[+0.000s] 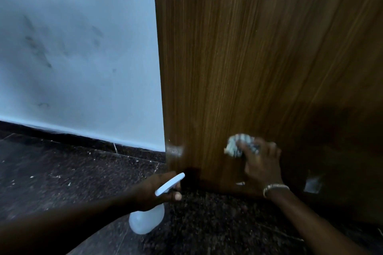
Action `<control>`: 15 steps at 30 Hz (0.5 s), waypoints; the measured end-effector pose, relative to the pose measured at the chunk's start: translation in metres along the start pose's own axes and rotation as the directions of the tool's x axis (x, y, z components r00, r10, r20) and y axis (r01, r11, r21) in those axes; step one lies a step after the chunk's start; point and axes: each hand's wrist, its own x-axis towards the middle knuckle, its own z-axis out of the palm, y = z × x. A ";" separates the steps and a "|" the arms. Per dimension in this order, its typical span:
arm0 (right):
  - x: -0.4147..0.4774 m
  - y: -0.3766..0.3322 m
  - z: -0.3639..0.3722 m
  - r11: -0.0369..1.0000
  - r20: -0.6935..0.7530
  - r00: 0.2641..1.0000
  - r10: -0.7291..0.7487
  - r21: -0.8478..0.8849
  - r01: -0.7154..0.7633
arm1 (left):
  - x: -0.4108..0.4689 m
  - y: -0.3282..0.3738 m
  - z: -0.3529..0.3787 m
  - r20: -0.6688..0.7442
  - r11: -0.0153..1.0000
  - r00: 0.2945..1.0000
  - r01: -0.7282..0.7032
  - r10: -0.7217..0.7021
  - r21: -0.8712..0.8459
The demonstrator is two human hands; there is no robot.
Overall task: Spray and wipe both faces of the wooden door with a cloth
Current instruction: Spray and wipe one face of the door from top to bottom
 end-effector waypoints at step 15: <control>-0.041 0.014 0.005 0.995 0.304 0.950 -0.076 -0.031 0.090 | 0.034 0.016 0.017 0.187 0.983 0.982 -0.060 0.027 0.171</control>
